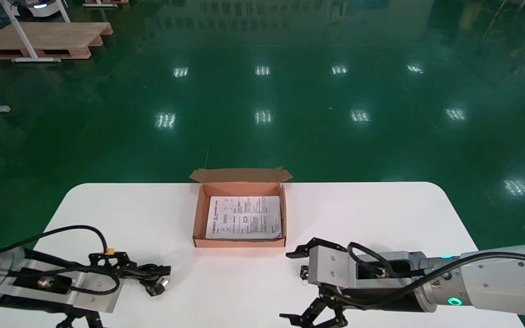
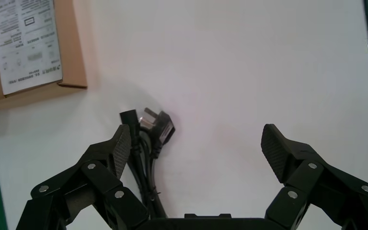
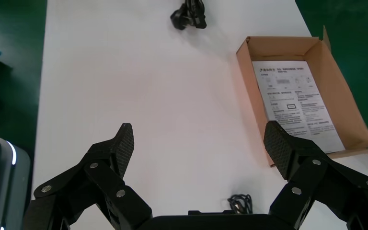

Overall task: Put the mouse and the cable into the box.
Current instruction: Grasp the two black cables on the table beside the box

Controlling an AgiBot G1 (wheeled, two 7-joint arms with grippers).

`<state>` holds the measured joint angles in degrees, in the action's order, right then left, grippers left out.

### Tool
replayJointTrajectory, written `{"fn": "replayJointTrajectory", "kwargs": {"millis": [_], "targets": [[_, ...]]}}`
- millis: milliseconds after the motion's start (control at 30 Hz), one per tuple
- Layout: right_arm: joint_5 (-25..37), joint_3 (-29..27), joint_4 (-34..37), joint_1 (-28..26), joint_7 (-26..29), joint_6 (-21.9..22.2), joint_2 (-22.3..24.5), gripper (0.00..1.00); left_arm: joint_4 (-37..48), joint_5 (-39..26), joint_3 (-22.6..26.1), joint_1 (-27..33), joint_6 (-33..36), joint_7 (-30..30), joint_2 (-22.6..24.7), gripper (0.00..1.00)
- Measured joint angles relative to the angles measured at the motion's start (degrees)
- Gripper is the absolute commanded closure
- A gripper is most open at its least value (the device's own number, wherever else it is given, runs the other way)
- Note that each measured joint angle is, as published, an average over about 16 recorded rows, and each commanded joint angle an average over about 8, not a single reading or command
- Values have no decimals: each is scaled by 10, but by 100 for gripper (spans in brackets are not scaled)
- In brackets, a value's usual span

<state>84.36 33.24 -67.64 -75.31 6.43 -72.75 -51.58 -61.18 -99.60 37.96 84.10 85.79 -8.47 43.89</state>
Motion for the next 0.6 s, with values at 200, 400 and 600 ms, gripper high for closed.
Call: {"fn": "replayJointTrajectory", "kwargs": {"millis": [200, 400, 600], "targets": [[11, 5, 1, 5, 9, 8, -3, 0, 19, -28, 6, -4, -27, 6, 10, 0], [23, 9, -12, 13, 28, 19, -7, 0, 69, -79, 14, -12, -100, 23, 37, 0], [40, 16, -31, 20, 47, 31, -11, 0, 155, -136, 23, -13, -200, 27, 87, 0]]}}
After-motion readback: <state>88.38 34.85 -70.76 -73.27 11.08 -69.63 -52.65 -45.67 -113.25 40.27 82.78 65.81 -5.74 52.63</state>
